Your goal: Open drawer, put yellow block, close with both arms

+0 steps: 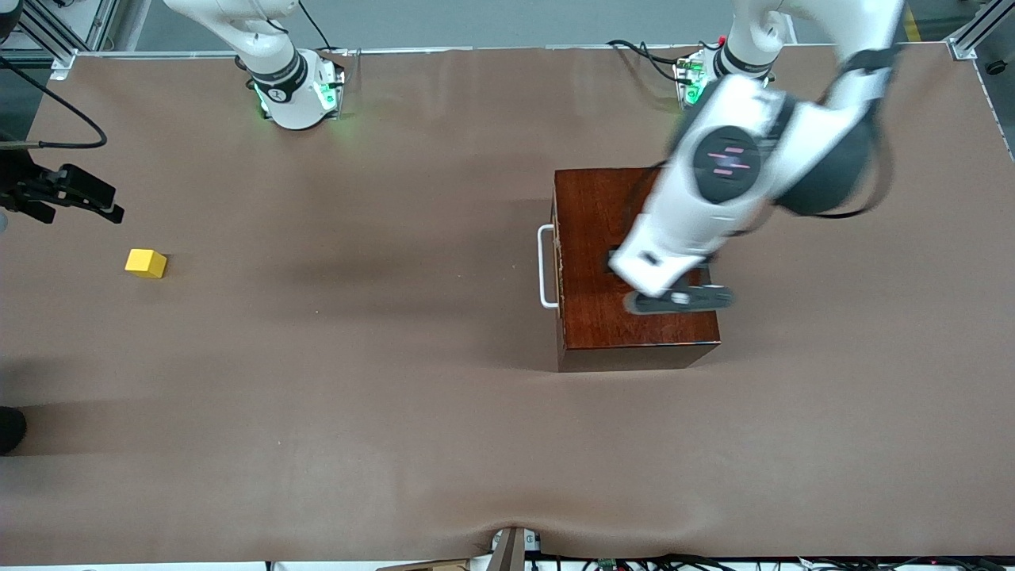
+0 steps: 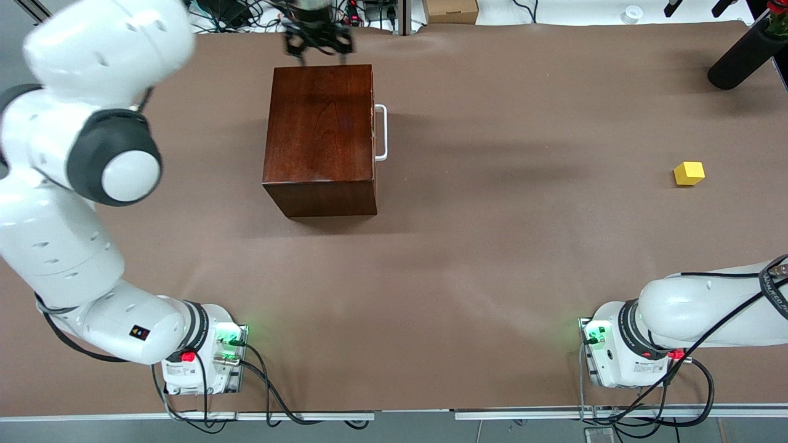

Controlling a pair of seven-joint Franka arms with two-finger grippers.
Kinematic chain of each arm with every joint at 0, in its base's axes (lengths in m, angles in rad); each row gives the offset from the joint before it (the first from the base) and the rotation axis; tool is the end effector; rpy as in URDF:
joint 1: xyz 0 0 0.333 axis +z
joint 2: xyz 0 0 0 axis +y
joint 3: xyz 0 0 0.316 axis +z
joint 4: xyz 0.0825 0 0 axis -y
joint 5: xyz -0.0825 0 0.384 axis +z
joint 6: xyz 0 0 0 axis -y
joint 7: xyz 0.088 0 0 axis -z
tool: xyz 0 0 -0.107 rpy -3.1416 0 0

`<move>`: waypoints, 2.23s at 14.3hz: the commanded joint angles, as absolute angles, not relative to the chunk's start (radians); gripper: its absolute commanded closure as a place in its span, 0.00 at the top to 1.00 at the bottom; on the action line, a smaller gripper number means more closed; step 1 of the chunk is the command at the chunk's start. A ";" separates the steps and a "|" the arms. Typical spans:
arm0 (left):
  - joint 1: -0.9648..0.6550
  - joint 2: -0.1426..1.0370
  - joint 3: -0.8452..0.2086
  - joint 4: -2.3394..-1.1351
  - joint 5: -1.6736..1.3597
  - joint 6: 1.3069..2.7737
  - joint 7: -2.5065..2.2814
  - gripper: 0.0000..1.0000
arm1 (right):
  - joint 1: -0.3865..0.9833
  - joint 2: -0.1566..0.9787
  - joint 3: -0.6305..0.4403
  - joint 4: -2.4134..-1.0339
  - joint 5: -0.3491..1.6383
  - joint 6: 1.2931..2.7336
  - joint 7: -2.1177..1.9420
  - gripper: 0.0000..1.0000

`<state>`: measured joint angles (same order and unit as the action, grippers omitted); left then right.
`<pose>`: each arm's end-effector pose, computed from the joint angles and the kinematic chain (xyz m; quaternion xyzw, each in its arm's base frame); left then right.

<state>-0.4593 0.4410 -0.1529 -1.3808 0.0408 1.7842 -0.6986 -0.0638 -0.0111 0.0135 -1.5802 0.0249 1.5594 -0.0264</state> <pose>0.5731 -0.3759 0.4605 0.9988 0.0452 -0.0207 0.0002 0.5492 -0.0249 0.6252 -0.9998 0.0119 0.0044 0.0125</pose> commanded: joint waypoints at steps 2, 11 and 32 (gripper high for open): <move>-0.616 0.578 -0.126 -1.278 0.040 1.937 -0.921 1.00 | -0.060 -0.012 0.014 -1.571 0.026 1.555 -0.026 1.00; -0.871 0.698 0.080 -1.261 0.041 1.924 -1.029 1.00 | -0.057 -0.011 0.014 -1.571 0.026 1.555 -0.026 1.00; -0.888 0.781 0.045 -1.256 0.031 2.061 -0.972 1.00 | -0.055 -0.009 0.017 -1.571 0.028 1.555 -0.026 1.00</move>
<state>-0.8777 0.7632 0.0559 -1.2829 0.0410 1.9747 -0.9769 -0.0629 -0.0106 0.0201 -1.5803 0.0249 1.5593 -0.0265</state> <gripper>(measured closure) 0.000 0.000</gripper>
